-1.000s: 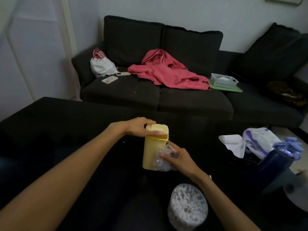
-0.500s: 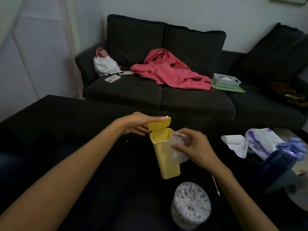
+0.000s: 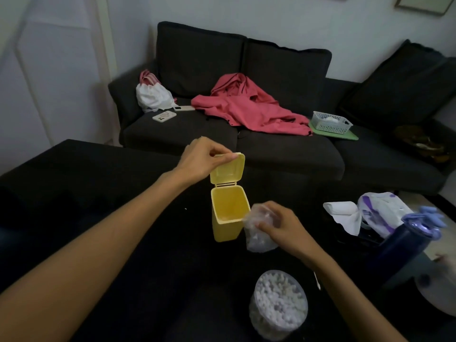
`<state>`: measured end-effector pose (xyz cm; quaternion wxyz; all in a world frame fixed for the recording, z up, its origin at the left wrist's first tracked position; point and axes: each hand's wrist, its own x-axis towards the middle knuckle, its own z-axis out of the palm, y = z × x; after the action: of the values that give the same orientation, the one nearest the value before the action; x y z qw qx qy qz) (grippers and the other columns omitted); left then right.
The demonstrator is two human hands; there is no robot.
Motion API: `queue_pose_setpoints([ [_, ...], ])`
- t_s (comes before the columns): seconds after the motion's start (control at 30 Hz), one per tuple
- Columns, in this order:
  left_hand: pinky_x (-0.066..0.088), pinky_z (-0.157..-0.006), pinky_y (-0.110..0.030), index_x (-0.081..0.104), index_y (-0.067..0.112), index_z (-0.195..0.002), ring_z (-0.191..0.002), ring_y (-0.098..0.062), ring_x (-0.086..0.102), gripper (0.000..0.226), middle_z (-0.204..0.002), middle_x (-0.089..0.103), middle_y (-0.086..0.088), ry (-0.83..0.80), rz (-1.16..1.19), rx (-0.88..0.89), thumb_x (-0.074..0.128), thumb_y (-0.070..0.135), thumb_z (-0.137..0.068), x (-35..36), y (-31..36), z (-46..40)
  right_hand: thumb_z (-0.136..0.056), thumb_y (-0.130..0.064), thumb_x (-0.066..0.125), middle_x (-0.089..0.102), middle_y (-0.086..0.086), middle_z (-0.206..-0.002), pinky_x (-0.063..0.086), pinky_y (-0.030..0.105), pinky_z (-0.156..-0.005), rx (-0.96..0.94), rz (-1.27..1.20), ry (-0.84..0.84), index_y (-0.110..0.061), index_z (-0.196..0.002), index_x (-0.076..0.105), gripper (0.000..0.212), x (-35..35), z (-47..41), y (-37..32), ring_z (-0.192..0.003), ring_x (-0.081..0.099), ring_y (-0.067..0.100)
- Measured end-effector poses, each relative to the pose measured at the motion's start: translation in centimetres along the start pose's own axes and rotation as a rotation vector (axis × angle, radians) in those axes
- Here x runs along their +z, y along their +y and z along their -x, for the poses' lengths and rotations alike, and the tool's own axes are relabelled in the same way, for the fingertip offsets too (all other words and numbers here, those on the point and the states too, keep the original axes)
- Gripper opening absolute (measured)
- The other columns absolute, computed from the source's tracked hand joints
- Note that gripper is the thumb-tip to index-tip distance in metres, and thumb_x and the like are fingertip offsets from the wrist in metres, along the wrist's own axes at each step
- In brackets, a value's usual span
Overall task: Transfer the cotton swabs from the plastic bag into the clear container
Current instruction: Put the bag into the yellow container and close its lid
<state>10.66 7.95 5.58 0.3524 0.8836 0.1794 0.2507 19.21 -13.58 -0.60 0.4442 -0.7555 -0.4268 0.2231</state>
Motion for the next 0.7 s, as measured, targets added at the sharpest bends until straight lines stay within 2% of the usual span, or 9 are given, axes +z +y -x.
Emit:
queue_pose_setpoints([
  [0.1,0.049,-0.093,-0.033,0.071,0.022,-0.107,-0.102,-0.006,0.061,0.031,-0.110,0.070,0.005,-0.107,-0.018,-0.006,0.067,0.039,-0.082,0.0,-0.5,-0.9,-0.092,-0.018,0.050,0.059,0.002,-0.105,0.047,0.025,-0.066,0.171,-0.418,0.210,-0.018,-0.115,0.052,0.023,-0.7,-1.0,-1.4,-0.089,0.061,0.015],
  [0.17,0.049,-0.093,-0.030,0.071,0.021,-0.107,-0.102,-0.006,0.062,0.031,-0.110,0.070,0.003,-0.146,0.001,-0.015,0.068,0.038,-0.081,0.1,-1.0,-1.2,-0.092,-0.018,0.049,0.060,0.007,-0.107,0.049,0.028,-0.066,0.104,-0.606,0.250,-0.016,-0.118,0.051,0.026,-0.4,-1.9,-2.4,-0.089,0.063,0.018],
  [0.2,0.048,-0.091,-0.027,0.071,0.020,-0.107,-0.101,-0.005,0.062,0.031,-0.110,0.070,0.003,-0.145,0.017,-0.019,0.068,0.037,-0.082,0.2,-1.2,-1.3,-0.092,-0.016,0.050,0.061,0.007,-0.108,0.051,0.026,-0.065,0.034,-0.613,0.286,-0.015,-0.118,0.051,0.026,0.1,-2.3,-2.8,-0.089,0.064,0.014],
  [0.3,0.047,-0.088,-0.023,0.072,0.019,-0.107,-0.101,-0.005,0.062,0.029,-0.109,0.070,0.003,-0.116,0.051,-0.018,0.068,0.034,-0.083,0.3,-1.3,-1.5,-0.086,-0.014,0.064,0.063,0.000,-0.098,0.053,0.019,-0.068,-0.228,-0.303,0.503,-0.014,-0.101,0.058,0.017,2.7,-3.6,-3.1,-0.086,0.064,0.005],
  [0.43,0.049,-0.094,-0.032,0.072,0.021,-0.105,-0.103,-0.007,0.062,0.028,-0.109,0.071,0.004,-0.113,0.034,-0.017,0.069,0.037,-0.082,0.7,-1.0,-1.7,-0.080,-0.011,0.070,0.068,-0.008,-0.090,0.050,0.027,-0.085,-0.376,0.207,0.579,-0.020,-0.086,0.066,0.012,5.5,-4.8,-1.0,-0.092,0.061,0.004],
  [0.5,0.049,-0.095,-0.033,0.072,0.022,-0.105,-0.104,-0.007,0.062,0.028,-0.108,0.071,0.004,-0.125,0.014,-0.008,0.069,0.037,-0.081,1.0,-0.7,-1.8,-0.082,-0.024,0.067,0.067,-0.009,-0.096,0.038,0.027,-0.092,-0.287,0.508,0.477,-0.025,-0.093,0.067,0.012,5.0,-5.2,-1.3,-0.105,0.056,0.009],
  [0.53,0.048,-0.095,-0.032,0.072,0.022,-0.106,-0.104,-0.007,0.062,0.028,-0.109,0.071,0.004,-0.140,0.003,-0.003,0.069,0.036,-0.082,1.2,-0.6,-1.8,-0.085,-0.031,0.062,0.065,-0.007,-0.104,0.031,0.028,-0.094,-0.214,0.614,0.363,-0.026,-0.103,0.065,0.019,4.5,-5.3,-1.8,-0.112,0.051,0.012],
  [0.63,0.046,-0.093,-0.027,0.072,0.022,-0.107,-0.106,-0.008,0.061,0.028,-0.110,0.070,0.003,-0.179,-0.004,0.003,0.069,0.034,-0.082,1.7,-0.3,-1.7,-0.097,-0.038,0.037,0.052,0.004,-0.130,0.019,0.036,-0.108,-0.089,0.660,-0.056,-0.019,-0.128,0.049,0.039,3.2,-5.2,-3.3,-0.130,0.036,0.020],
  [0.7,0.045,-0.094,-0.027,0.071,0.023,-0.108,-0.107,-0.008,0.060,0.028,-0.112,0.070,0.003,-0.188,0.009,0.000,0.069,0.035,-0.082,1.9,-0.1,-1.7,-0.100,-0.035,0.026,0.044,0.009,-0.140,0.010,0.038,-0.114,-0.056,0.754,-0.225,-0.014,-0.136,0.041,0.043,3.0,-4.9,-3.3,-0.136,0.029,0.023],
])
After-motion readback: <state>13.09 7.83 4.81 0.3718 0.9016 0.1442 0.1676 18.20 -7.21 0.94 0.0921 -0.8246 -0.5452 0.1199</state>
